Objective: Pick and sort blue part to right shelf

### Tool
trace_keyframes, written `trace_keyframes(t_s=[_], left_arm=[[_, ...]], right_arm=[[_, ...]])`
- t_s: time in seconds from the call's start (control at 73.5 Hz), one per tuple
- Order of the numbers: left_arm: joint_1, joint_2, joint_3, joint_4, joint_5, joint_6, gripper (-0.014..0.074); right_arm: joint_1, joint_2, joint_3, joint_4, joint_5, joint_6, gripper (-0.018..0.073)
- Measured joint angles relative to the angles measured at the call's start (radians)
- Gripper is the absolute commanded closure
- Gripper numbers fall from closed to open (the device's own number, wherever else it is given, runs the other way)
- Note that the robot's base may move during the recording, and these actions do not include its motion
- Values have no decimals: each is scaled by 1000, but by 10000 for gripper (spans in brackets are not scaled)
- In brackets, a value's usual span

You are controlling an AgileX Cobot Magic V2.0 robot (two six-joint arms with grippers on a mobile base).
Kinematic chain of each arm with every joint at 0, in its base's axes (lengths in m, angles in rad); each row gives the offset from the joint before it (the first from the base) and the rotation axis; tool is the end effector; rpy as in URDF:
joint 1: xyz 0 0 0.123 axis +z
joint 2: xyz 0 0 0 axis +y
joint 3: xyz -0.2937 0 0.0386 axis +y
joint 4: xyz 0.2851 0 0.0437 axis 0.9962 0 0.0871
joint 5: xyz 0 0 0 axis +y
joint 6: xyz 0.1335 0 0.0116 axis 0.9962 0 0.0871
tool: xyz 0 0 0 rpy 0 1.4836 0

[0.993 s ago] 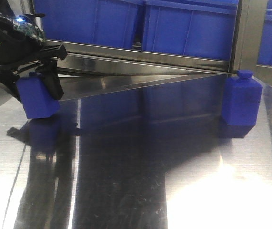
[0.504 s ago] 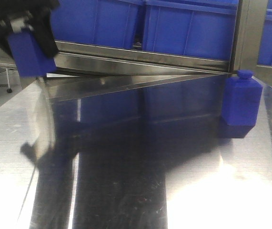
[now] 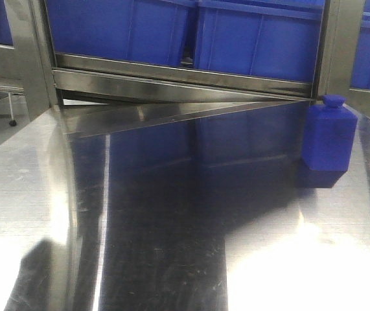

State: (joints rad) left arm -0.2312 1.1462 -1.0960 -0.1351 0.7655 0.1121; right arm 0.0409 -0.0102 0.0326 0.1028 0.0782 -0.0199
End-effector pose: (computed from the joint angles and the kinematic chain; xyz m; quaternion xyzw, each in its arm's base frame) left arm 0.2901 -0.0812 0.3474 0.1306 0.9015 -0.0867 0.4034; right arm 0.1258 0.0062 0.1941 0.0120 0.7116 0.0462 0.7010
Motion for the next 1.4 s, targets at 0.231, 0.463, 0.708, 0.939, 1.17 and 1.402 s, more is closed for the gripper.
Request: trace_keyframes(t_s=[0.231, 0.463, 0.708, 0.939, 1.17, 1.402], left_arm=[[0, -265, 252, 4, -190, 0, 284], [0, -532, 430, 4, -317, 0, 284], [0, -732, 510, 4, -396, 0, 284], [0, -758, 512, 4, -423, 0, 284], [0, -758, 516, 4, -423, 0, 284], [0, -758, 516, 4, -423, 0, 284]], right_arm=[[0, 0, -31, 27, 44, 0, 490], [0, 8, -166, 37, 167, 0, 478], [10, 248, -406, 37, 276, 0, 169], [92, 570, -691, 39, 404, 0, 6], [152, 923, -997, 41, 674, 0, 6], [156, 1264, -1322, 45, 946, 9, 6]])
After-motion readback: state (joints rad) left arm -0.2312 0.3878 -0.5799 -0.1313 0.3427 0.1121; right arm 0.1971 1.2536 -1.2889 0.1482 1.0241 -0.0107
